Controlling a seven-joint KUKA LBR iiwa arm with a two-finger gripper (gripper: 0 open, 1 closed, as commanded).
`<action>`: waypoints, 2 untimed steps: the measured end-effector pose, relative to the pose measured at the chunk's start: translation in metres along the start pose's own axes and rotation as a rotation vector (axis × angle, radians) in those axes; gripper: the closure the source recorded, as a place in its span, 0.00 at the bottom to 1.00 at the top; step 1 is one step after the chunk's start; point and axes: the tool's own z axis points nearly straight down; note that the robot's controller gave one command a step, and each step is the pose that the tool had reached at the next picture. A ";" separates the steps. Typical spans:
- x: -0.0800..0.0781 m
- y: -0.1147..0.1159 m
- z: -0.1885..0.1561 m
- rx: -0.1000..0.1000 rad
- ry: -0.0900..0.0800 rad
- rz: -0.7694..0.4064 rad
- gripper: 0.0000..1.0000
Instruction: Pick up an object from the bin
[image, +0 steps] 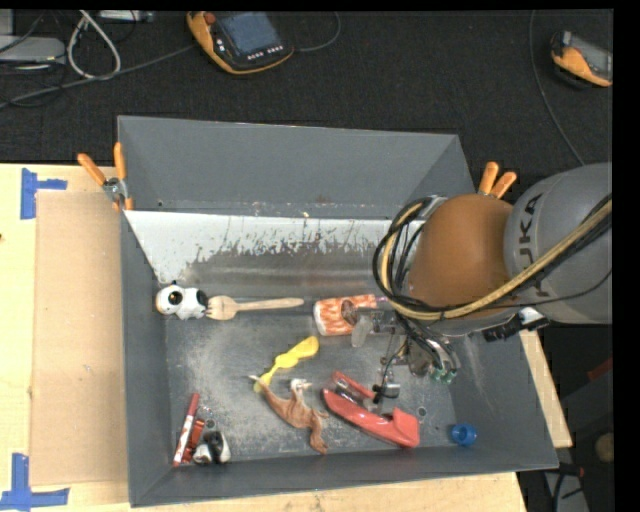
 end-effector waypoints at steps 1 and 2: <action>-0.002 0.000 -0.004 0.000 -0.007 0.000 0.00; -0.003 -0.001 0.048 -0.001 -0.008 0.019 0.00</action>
Offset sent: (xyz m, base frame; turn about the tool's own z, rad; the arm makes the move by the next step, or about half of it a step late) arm 0.0012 -0.0023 -0.0580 0.0255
